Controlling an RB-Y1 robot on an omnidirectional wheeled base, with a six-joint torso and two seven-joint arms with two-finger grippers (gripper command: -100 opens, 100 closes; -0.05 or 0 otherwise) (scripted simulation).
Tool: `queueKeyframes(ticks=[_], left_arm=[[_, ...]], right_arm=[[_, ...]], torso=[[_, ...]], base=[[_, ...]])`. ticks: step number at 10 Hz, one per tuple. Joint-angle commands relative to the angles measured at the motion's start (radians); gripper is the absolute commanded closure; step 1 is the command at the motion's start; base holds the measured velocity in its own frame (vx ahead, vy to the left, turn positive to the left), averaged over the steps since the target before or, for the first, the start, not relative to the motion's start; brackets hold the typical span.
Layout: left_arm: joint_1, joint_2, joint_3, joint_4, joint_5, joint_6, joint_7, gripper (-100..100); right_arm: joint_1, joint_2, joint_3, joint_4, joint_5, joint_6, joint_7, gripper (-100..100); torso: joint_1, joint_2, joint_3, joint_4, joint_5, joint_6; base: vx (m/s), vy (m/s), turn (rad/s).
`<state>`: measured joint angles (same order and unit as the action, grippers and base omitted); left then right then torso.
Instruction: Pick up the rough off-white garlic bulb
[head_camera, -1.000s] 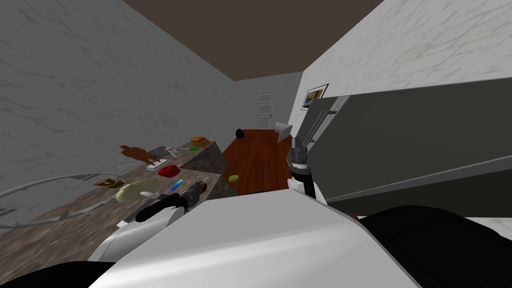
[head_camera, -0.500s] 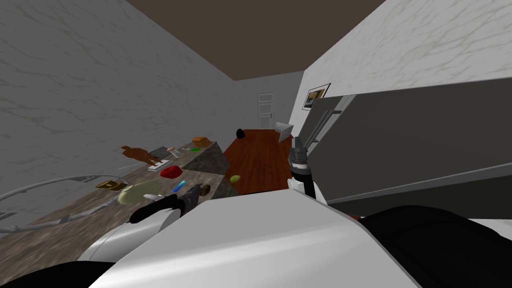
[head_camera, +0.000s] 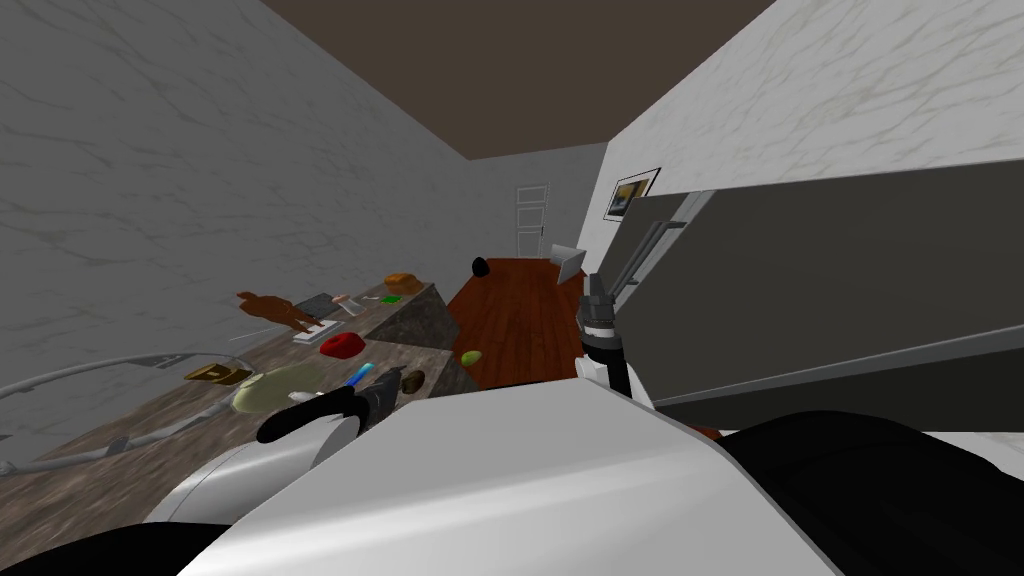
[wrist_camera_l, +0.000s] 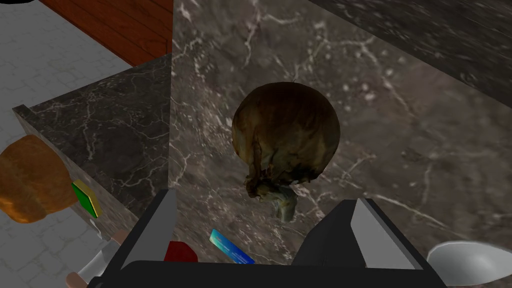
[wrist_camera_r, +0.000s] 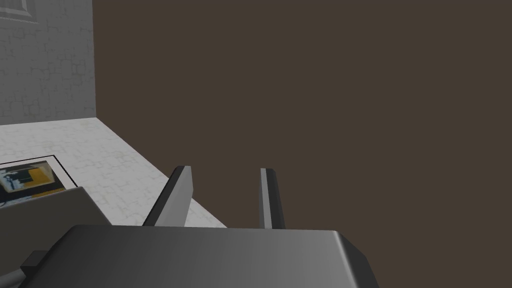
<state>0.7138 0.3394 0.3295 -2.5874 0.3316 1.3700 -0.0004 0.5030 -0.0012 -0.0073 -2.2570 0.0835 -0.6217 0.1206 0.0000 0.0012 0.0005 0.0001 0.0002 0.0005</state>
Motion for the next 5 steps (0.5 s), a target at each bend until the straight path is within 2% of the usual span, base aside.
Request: queueKeyframes(ticks=[1,5], left_arm=[[-0.017,0.004,0.001,0.03,-0.007,-0.007,0.007,-100],[-0.074,0.017,0.005,0.114,-0.027,-0.021,0.03,-100]], right_arm=[[0.0,0.0,0.0,0.0,0.0,0.0,0.0,0],[0.0,0.0,0.0,0.0,0.0,0.0,0.0,0]], torso=[[0.0,0.0,0.0,0.0,0.0,0.0],[0.0,0.002,0.001,0.001,0.0,0.0]], base=[[-0.042,-0.006,-0.095],[-0.051,-0.006,-0.109]])
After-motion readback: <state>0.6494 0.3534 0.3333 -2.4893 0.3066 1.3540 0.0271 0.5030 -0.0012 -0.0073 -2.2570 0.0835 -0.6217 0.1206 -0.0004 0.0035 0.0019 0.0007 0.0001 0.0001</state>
